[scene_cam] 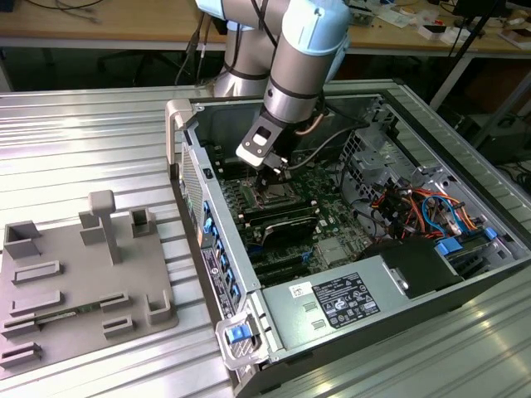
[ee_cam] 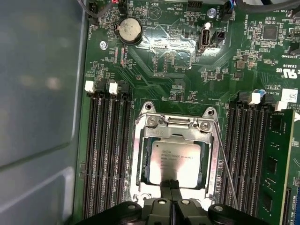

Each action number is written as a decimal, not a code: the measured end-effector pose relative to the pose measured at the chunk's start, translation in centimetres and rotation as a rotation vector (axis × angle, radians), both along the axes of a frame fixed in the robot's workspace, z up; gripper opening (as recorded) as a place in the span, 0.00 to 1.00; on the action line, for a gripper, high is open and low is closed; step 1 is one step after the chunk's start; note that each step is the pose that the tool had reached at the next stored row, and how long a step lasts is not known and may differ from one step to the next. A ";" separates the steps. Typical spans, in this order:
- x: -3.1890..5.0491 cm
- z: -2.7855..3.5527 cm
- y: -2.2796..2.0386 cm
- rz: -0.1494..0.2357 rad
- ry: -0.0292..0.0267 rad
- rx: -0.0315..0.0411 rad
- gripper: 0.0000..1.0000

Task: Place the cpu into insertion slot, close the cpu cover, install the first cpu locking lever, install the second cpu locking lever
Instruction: 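Close the cpu cover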

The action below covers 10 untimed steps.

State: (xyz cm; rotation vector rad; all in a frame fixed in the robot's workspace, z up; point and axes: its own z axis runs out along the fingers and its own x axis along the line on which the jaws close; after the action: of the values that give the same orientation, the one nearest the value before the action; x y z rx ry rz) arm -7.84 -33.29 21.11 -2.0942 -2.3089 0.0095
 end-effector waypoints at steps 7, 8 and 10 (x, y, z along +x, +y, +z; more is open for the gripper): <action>1.37 0.05 0.00 0.000 0.0001 0.0000 0.11; 1.62 0.05 0.00 0.000 0.0000 -0.0001 0.11; 1.89 0.03 0.00 0.000 -0.0001 0.0002 0.11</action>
State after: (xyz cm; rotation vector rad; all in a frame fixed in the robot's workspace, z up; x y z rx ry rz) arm -5.95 -33.29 21.14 -2.0941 -2.3090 0.0091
